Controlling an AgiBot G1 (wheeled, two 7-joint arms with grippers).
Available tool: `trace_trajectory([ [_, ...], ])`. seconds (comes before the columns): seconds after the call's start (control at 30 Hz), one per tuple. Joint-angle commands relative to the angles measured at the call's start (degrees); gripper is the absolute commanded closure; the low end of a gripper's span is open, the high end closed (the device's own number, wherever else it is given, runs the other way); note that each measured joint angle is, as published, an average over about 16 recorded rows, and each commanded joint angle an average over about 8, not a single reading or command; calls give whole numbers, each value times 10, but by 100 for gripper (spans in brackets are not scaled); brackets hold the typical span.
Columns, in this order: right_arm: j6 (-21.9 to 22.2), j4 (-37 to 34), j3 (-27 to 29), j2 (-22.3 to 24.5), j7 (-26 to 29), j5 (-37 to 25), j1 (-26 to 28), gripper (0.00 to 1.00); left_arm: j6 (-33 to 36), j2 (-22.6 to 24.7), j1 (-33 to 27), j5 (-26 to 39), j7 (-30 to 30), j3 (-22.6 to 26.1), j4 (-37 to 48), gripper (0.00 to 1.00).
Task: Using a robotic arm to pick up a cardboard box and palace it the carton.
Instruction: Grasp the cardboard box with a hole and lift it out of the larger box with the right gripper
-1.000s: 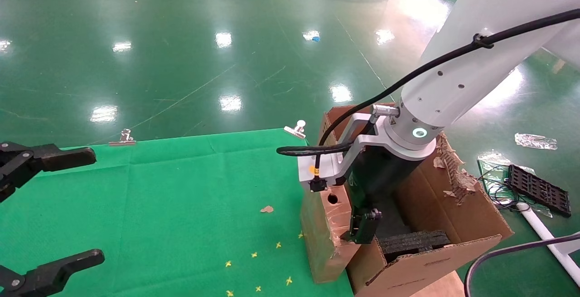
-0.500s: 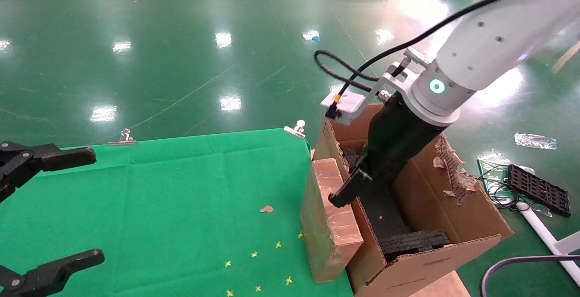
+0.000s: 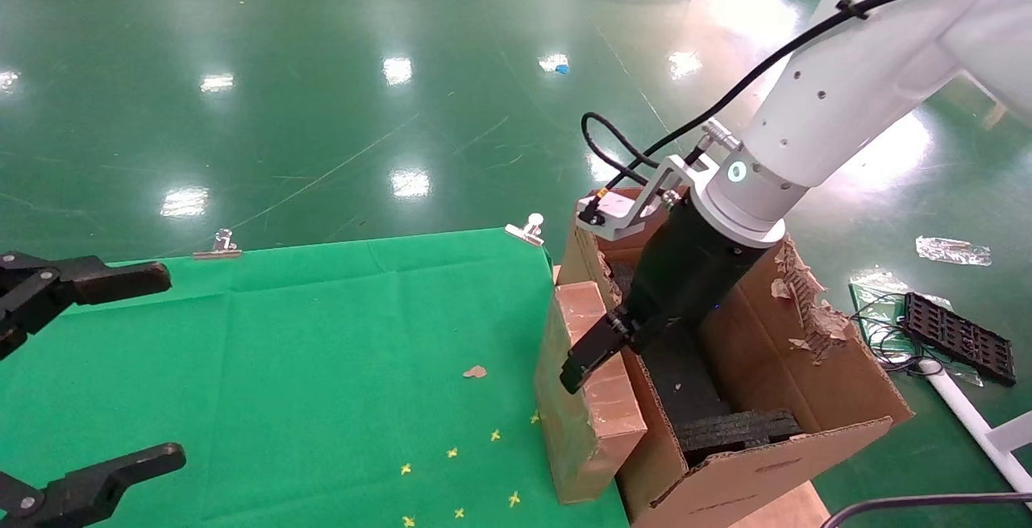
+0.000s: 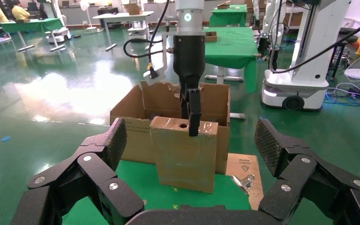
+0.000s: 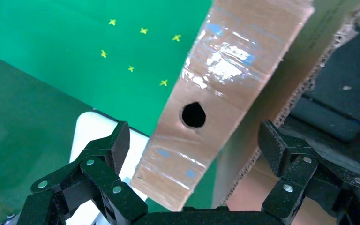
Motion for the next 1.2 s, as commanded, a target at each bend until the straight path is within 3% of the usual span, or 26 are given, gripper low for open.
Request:
trace_trajectory([
  [0.03,2,-12,-2,-5,-4,4,-4,4,0,0,0,0,0,0,0,0],
  [0.1,2,-20,-5,-10,-7,3,-8,22,0,0,0,0,0,0,0,0],
  [0.27,3,-30,-15,-23,-12,-3,-15,84,0,0,0,0,0,0,0,1],
  [0.33,4,-32,-18,-27,-12,-4,-17,98,0,0,0,0,0,0,0,11],
  [0.43,4,-33,-22,-31,-12,-5,-20,100,0,0,0,0,0,1,0,38],
  [0.57,6,-34,-26,-35,-13,-5,-24,100,0,0,0,0,0,1,0,81],
  [0.67,6,-33,-29,-37,-12,-6,-26,100,0,0,0,-1,0,1,0,96],
  [0.73,6,-33,-31,-38,-12,-7,-27,100,0,0,0,-1,0,1,0,100],
  [1.2,10,-26,-40,-40,-14,-9,-28,100,-1,-1,0,-1,1,1,0,100],
])
